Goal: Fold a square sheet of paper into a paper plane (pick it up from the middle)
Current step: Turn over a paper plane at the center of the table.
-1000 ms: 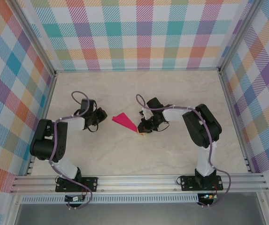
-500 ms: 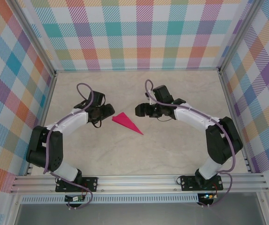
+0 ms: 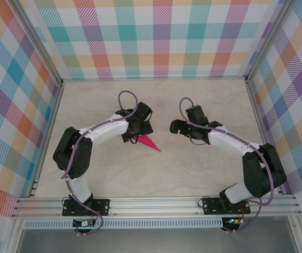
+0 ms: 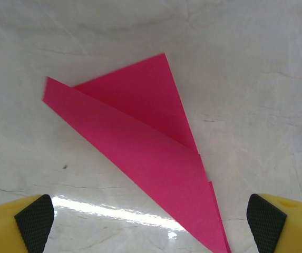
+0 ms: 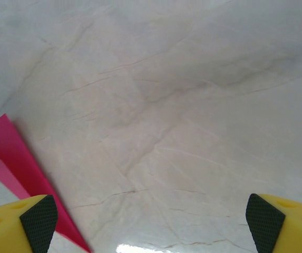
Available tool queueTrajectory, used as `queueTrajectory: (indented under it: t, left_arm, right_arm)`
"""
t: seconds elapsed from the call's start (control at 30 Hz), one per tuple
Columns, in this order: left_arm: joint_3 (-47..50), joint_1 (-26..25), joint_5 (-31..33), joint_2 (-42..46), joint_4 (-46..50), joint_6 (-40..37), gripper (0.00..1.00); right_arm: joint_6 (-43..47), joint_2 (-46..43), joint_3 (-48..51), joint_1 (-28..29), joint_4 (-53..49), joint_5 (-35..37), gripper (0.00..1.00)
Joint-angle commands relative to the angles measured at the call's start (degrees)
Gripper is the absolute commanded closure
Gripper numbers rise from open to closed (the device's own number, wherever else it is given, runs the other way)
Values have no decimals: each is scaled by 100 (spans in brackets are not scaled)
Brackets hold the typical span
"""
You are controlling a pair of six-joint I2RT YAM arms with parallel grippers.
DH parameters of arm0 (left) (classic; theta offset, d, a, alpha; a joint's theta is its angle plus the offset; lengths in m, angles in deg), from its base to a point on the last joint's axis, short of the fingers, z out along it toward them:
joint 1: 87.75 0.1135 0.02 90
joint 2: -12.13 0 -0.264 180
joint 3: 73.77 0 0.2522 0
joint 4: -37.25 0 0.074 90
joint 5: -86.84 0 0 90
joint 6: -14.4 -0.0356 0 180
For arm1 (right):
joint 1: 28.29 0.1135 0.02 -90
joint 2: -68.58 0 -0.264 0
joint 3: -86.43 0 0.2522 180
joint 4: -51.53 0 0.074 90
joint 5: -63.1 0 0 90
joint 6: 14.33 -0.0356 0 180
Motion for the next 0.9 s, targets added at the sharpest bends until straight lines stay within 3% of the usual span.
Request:
queueTrajectory:
  t: [0.0, 0.47, 0.87]
  left_arm:
    - [-463, -168, 109, -424, 737, 385, 6]
    - [-705, -243, 261, -887, 982, 812, 22]
    - [-660, -245, 140, -837, 766, 885, 29]
  right_arm:
    - [-153, -175, 133, -91, 71, 239, 5]
    - [-130, -234, 165, -224, -83, 207, 6]
    - [-218, -127, 148, -226, -51, 93, 7]
